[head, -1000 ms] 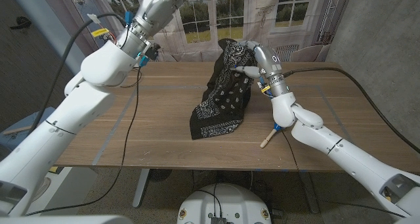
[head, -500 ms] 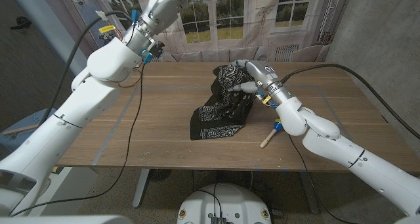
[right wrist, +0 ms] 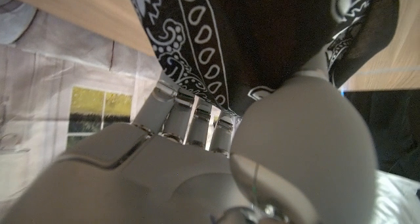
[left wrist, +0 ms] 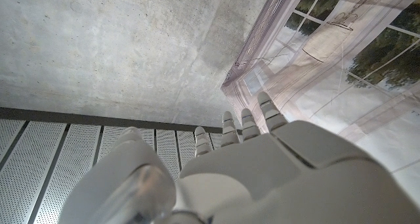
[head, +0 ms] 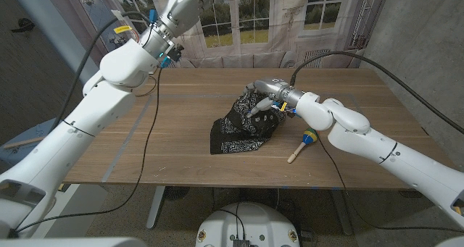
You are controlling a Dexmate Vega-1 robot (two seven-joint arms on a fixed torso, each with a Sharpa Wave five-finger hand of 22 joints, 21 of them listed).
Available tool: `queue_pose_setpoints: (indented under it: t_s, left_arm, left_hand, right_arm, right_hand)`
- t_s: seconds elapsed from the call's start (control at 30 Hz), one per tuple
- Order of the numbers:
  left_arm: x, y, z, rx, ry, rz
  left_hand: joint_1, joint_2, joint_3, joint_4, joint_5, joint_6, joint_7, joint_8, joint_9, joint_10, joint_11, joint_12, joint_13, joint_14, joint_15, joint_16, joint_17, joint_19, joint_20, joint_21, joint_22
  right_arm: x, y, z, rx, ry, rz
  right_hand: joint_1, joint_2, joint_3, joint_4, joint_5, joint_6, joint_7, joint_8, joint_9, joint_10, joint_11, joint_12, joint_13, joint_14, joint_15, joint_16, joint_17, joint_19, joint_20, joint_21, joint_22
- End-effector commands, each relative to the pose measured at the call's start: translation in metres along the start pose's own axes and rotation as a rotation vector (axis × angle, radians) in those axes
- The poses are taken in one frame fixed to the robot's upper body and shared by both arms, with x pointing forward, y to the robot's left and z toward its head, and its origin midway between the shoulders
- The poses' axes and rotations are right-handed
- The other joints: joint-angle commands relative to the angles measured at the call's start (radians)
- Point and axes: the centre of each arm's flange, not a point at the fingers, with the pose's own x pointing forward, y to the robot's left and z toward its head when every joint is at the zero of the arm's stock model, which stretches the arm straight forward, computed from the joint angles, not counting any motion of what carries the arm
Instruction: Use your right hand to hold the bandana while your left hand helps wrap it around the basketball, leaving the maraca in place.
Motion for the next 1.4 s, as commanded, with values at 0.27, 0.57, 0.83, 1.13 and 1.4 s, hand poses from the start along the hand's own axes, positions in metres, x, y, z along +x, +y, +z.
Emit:
queue_pose_setpoints:
  t_s: [0.27, 0.57, 0.83, 1.13, 1.4]
  left_arm:
    - [0.008, 0.0, -0.017, -0.054, 0.044, -0.027]
    - [0.011, -0.002, -0.022, -0.064, 0.053, -0.033]
    - [0.013, -0.003, -0.022, -0.059, 0.05, -0.032]
    - [0.014, -0.002, -0.022, -0.054, 0.049, -0.037]
    - [0.013, -0.002, -0.023, -0.054, 0.05, -0.035]
  left_hand:
    - [0.007, 0.0, -0.004, -0.007, 0.004, -0.009, -0.004, -0.003, 0.002, -0.01, 0.003, -0.007, 0.001, -0.009, 0.008, -0.005, 0.002, -0.003, 0.008, -0.002, 0.003]
    - [0.006, 0.0, -0.005, -0.008, 0.004, -0.009, -0.004, -0.003, 0.002, -0.011, 0.007, -0.009, 0.001, -0.012, 0.008, -0.007, 0.002, -0.004, 0.006, -0.004, 0.003]
    - [0.004, 0.001, -0.006, -0.009, 0.004, -0.009, -0.004, -0.003, 0.002, -0.011, 0.006, -0.01, 0.001, -0.013, 0.007, -0.008, 0.003, -0.003, 0.006, -0.004, 0.003]
    - [0.003, 0.001, -0.006, -0.009, 0.004, -0.01, -0.005, -0.004, 0.002, -0.012, 0.005, -0.01, 0.001, -0.014, 0.005, -0.008, 0.003, -0.003, 0.007, -0.005, 0.003]
    - [0.003, 0.002, -0.007, -0.01, 0.004, -0.011, -0.005, -0.004, 0.002, -0.015, 0.002, -0.012, 0.001, -0.014, 0.003, -0.008, 0.003, -0.003, 0.007, -0.006, 0.003]
  right_arm:
    - [0.051, 0.041, 0.01, -0.163, 0.023, 0.601]
    - [0.058, 0.048, 0.009, -0.162, -0.004, 0.605]
    - [0.054, 0.045, 0.008, -0.138, -0.035, 0.529]
    - [0.049, 0.045, 0.005, -0.104, -0.05, 0.459]
    - [0.04, 0.033, -0.001, -0.044, -0.075, 0.344]
  right_hand:
    - [0.321, 0.302, 0.306, -0.035, 0.006, 0.173, 0.032, 0.136, 0.002, 0.061, -0.065, -0.006, 0.04, 0.122, -0.24, -0.026, 0.009, -0.152, -0.086, 0.008, -0.008]
    - [0.327, 0.294, 0.312, -0.037, 0.004, 0.156, 0.028, 0.129, 0.0, 0.058, -0.063, -0.013, 0.041, 0.082, -0.241, -0.052, 0.017, -0.219, -0.059, 0.008, -0.015]
    - [0.326, 0.294, 0.311, -0.035, -0.002, -0.09, -0.042, -0.08, -0.062, -0.008, -0.064, -0.052, 0.014, 0.056, -0.238, -0.067, 0.038, -0.284, -0.036, 0.034, -0.024]
    - [0.096, 0.211, 0.199, 0.049, 0.012, -0.267, -0.067, -0.303, -0.056, -0.233, -0.034, -0.179, -0.025, -0.255, -0.159, -0.224, -0.025, -0.512, 0.101, -0.049, -0.035]
    - [-0.196, 0.109, 0.019, 0.159, 0.069, -0.392, -0.061, -0.357, -0.049, -0.468, -0.023, -0.33, -0.048, -0.655, -0.061, -0.278, -0.104, -0.837, 0.175, -0.278, -0.033]
